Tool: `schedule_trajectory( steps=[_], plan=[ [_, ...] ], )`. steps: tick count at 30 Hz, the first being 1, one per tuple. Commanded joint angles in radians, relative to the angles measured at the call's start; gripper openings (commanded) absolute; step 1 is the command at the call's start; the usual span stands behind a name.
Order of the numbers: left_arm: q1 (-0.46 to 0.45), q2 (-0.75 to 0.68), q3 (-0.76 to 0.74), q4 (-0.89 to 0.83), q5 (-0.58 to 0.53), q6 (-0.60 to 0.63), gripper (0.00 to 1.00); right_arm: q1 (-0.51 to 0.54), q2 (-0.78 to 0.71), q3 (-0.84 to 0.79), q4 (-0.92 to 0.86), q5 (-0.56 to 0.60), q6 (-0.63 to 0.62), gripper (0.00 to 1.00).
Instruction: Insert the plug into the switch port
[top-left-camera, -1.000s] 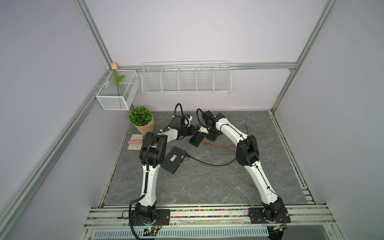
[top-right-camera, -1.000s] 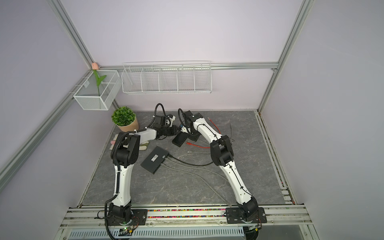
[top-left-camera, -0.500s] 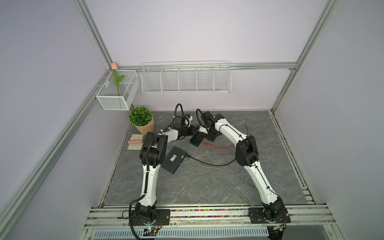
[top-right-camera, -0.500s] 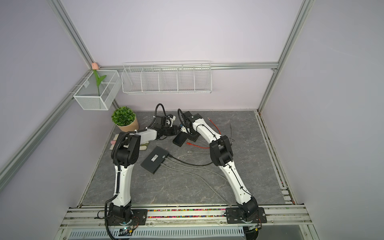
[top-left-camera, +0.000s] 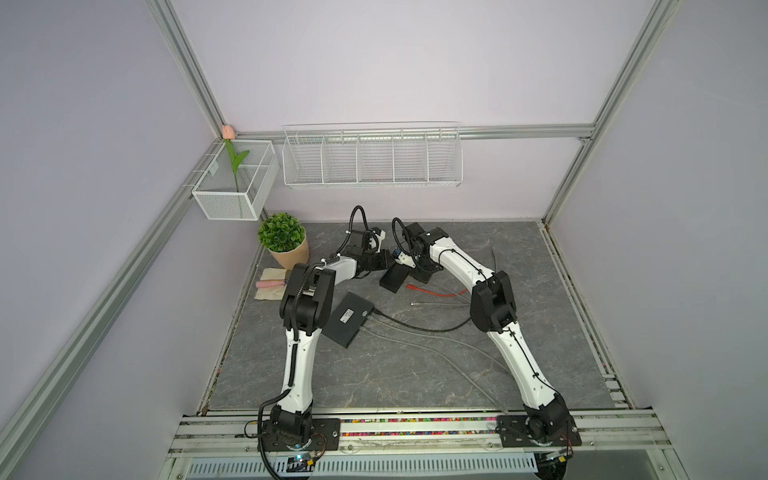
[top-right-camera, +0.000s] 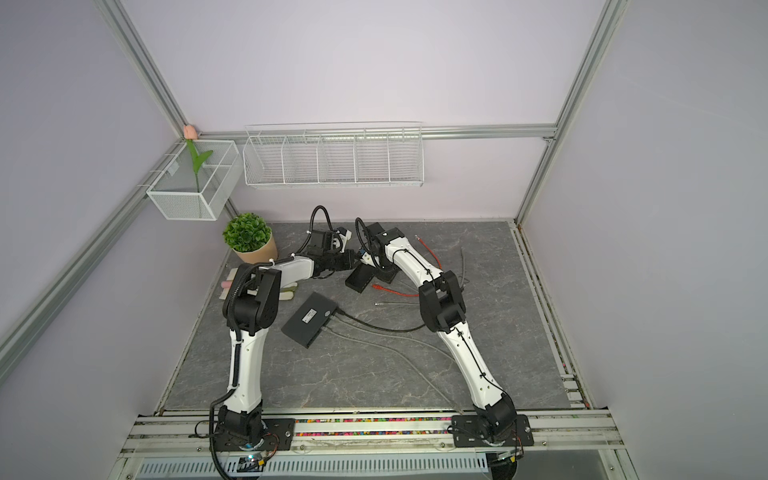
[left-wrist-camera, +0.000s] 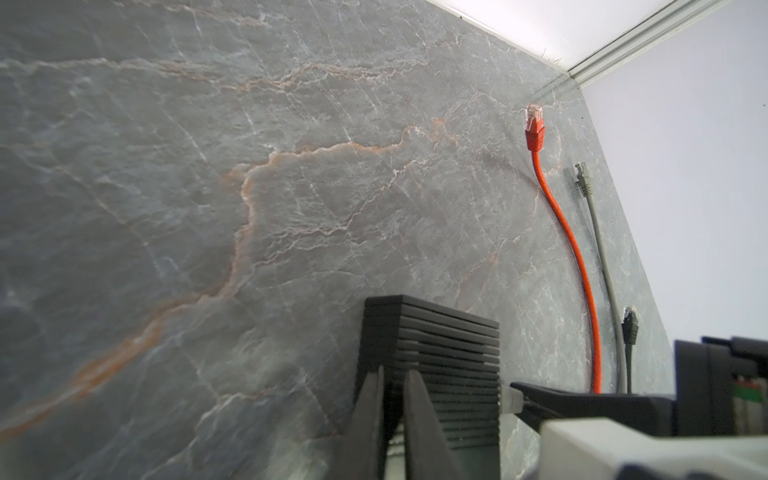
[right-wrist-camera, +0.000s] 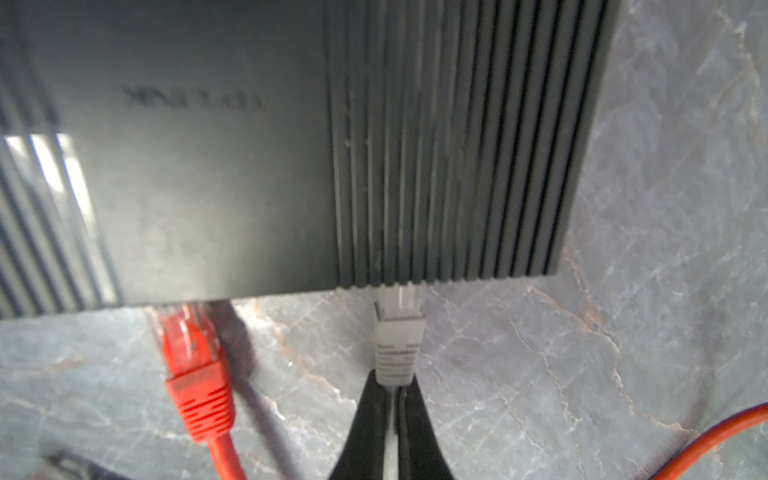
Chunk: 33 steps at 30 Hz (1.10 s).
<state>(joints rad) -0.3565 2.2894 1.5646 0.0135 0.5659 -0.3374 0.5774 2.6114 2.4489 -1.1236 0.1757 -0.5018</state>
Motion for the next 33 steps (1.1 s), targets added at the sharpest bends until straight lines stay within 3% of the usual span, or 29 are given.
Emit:
schedule_trajectory(
  steps=[1, 15, 33],
  plan=[
    [-0.082, 0.054, -0.001, -0.086, 0.097, 0.014, 0.11, 0.026, 0.016, 0.040, 0.240, -0.141, -0.016, 0.06],
    [-0.099, 0.104, 0.030, -0.125, 0.114, 0.042, 0.11, 0.026, -0.019, 0.031, 0.357, -0.231, -0.029, 0.07],
    [-0.137, 0.157, 0.030, -0.114, 0.160, 0.026, 0.10, 0.029, 0.018, 0.093, 0.480, -0.237, 0.010, 0.07]
  ],
)
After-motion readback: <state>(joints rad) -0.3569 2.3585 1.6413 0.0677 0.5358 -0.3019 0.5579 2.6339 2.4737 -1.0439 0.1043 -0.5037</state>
